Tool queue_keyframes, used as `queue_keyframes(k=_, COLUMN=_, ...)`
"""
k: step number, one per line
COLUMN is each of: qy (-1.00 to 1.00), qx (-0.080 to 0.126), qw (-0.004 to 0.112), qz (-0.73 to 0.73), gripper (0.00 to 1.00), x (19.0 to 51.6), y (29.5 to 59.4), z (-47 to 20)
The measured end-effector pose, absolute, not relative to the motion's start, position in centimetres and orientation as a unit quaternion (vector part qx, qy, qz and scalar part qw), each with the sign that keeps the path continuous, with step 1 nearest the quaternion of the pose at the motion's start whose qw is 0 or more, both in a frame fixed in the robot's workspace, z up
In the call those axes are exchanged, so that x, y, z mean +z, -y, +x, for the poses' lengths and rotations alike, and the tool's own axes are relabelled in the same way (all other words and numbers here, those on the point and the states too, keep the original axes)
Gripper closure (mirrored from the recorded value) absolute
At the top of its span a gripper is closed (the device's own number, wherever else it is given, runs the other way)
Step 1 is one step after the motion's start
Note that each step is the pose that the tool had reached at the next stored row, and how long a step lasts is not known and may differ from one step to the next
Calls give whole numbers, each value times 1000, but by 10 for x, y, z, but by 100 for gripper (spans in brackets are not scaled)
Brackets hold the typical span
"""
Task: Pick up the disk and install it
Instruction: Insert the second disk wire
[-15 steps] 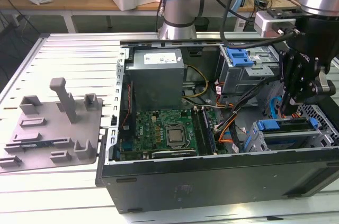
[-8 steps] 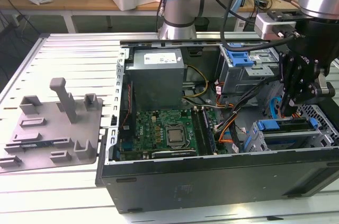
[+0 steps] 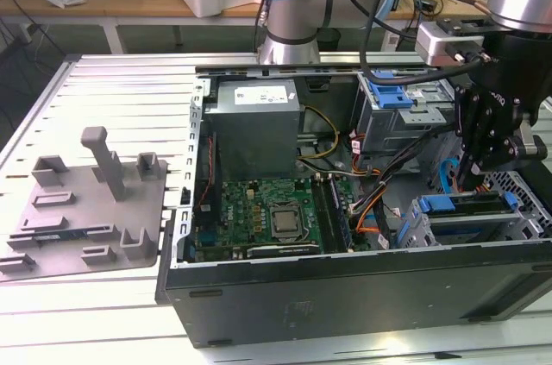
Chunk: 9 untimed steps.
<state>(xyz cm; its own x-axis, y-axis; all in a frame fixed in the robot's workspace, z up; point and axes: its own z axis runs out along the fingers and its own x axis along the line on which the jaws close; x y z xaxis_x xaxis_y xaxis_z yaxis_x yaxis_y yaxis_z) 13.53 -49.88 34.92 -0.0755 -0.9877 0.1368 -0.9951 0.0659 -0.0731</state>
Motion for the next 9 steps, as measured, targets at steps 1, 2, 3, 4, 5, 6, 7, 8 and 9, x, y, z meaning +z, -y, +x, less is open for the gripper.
queue_keyframes(k=1, qy=730, qx=74, qw=25, qz=679, gripper=84, x=349, y=499, z=135)
queue_keyframes(k=2, qy=730, qx=74, qw=25, qz=679, gripper=84, x=349, y=499, z=135)
queue_keyframes(k=3, qy=730, qx=74, qw=25, qz=680, gripper=84, x=349, y=499, z=136)
queue_keyframes(k=4, qy=730, qx=74, qw=25, qz=679, gripper=84, x=349, y=499, z=136)
queue_keyframes(k=5, qy=730, qx=74, qw=25, qz=679, gripper=84, x=349, y=499, z=137)
queue_keyframes(k=6, qy=730, qx=74, qw=25, qz=679, gripper=84, x=349, y=499, z=137)
queue_keyframes(k=7, qy=730, qx=74, qw=25, qz=679, gripper=84, x=349, y=499, z=137)
queue_keyframes(k=8, qy=730, qx=74, qw=25, qz=679, gripper=84, x=349, y=499, z=137)
queue_keyframes(k=9, qy=730, qx=74, qw=25, qz=679, gripper=84, x=349, y=499, z=137)
